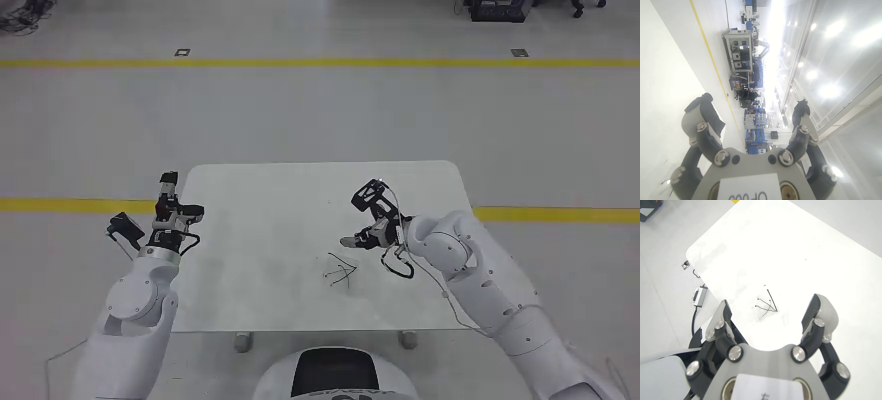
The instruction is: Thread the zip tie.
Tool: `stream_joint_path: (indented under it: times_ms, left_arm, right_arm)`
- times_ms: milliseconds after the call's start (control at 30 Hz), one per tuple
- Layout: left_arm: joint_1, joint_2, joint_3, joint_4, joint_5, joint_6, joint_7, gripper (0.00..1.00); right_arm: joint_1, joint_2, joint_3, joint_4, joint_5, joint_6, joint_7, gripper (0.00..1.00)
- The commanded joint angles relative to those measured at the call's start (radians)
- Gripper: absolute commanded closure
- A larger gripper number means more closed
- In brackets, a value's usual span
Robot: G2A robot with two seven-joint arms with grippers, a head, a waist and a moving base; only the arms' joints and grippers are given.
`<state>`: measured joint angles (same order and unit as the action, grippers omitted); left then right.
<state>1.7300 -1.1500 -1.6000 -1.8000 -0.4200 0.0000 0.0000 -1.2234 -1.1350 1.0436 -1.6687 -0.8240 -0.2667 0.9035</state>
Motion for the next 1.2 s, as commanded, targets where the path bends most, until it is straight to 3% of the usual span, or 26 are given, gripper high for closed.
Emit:
stream_joint_path:
  times_ms: [0,100,200,433,500,933,1000,1167]
  left_arm:
    - [0.000,0.000,0.000,0.000,0.000,0.000,0.000,0.00]
    - [0.000,0.000,0.000,0.000,0.000,0.000,0.000,0.00]
    - [0.000,0.000,0.000,0.000,0.000,0.000,0.000,0.00]
    - [0.000,0.000,0.000,0.000,0.000,0.000,0.000,0.00]
    - [0.000,0.000,0.000,0.000,0.000,0.000,0.000,0.00]
    - [0.000,0.000,0.000,0.000,0.000,0.000,0.000,0.00]
    - [0.000,0.000,0.000,0.000,0.000,0.000,0.000,0.00]
    - [0.000,0.000,0.000,0.000,0.000,0.000,0.000,0.00]
  right_arm:
    - [0.013,0.000,-0.022,-0.002,-0.061,-0.022,0.008,0.00]
    - [0.055,-0.003,-0.058,0.021,-0.093,-0.073,0.055,0.00]
    - [0.121,-0.009,-0.128,0.041,-0.109,-0.073,0.111,0.00]
    - [0.312,-0.014,-0.351,0.151,-0.033,-0.073,0.170,0.00]
    - [0.369,-0.014,-0.444,0.172,0.010,-0.073,0.181,0.00]
    - [0.376,-0.014,-0.467,0.182,0.005,-0.073,0.193,0.00]
    - [0.393,-0.017,-0.504,0.194,-0.003,-0.073,0.214,0.00]
    - [0.508,-0.039,-0.655,0.267,0.097,-0.073,0.277,0.00]
